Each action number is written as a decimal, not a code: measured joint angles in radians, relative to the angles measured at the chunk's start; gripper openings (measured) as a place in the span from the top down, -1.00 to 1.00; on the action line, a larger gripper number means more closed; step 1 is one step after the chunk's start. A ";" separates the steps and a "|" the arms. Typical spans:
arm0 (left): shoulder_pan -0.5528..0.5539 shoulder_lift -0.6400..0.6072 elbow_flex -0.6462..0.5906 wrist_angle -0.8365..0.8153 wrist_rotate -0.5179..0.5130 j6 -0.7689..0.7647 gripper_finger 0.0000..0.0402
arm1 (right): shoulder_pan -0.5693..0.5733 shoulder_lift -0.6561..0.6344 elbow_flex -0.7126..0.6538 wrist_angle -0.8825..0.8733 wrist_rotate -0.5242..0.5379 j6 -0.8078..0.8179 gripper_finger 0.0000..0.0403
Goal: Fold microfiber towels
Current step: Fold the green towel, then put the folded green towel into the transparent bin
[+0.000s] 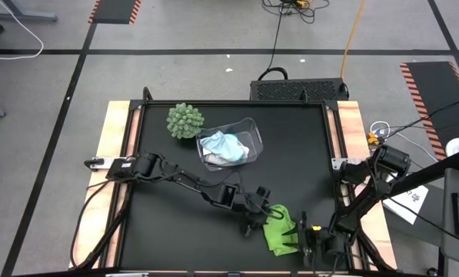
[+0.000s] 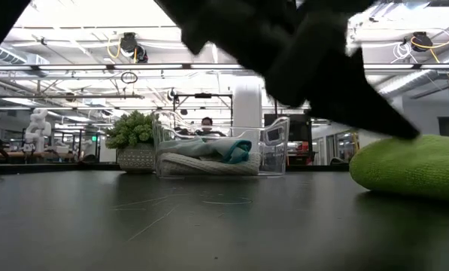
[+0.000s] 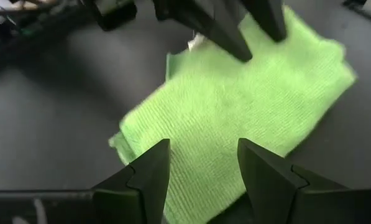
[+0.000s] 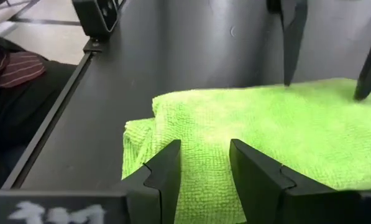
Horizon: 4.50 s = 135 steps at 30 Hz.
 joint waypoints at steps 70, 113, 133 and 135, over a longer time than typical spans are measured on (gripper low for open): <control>-0.118 -0.002 -0.001 -0.216 -0.315 0.283 0.06 | -0.098 -0.305 -0.008 -0.445 -0.622 1.372 0.12; -0.055 0.053 0.001 -0.099 -0.143 0.283 0.50 | -0.339 -0.190 -0.298 0.335 -0.474 0.993 -0.17; -0.052 0.010 -0.006 -0.133 -0.184 0.242 0.49 | -0.360 -0.175 -0.299 0.446 -0.453 0.714 0.94; -0.058 -0.030 -0.006 -0.143 -0.196 0.246 0.49 | -0.360 -0.175 -0.299 0.457 -0.438 0.662 0.94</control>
